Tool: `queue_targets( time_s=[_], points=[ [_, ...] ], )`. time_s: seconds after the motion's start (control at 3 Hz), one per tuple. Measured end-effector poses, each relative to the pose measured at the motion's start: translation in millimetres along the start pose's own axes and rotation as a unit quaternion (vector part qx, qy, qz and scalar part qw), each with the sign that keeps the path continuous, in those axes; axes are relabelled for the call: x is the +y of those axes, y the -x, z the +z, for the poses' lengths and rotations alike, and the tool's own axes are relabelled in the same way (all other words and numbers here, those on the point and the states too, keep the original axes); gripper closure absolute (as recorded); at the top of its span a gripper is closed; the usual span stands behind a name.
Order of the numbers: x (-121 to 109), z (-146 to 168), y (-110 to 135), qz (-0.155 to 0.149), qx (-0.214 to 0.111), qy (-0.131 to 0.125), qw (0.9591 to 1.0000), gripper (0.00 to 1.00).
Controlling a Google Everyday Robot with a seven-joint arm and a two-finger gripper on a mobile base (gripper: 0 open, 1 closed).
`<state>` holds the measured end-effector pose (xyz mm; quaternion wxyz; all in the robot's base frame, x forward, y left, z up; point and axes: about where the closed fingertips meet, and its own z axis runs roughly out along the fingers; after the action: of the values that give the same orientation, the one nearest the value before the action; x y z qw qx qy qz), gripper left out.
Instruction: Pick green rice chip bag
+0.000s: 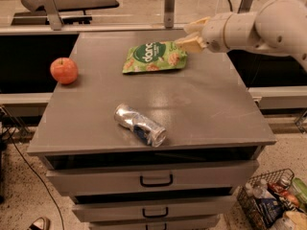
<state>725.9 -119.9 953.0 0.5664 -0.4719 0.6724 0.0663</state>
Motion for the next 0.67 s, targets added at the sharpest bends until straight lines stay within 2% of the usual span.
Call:
queue_targets(
  time_s=[0.33, 0.67],
  points=[
    [3.7, 25.0, -3.8, -0.002, 0.001, 0.006, 1.0, 0.0],
    [3.7, 43.1, -12.1, -0.006, 0.011, 0.012, 0.9999, 0.0]
  ],
)
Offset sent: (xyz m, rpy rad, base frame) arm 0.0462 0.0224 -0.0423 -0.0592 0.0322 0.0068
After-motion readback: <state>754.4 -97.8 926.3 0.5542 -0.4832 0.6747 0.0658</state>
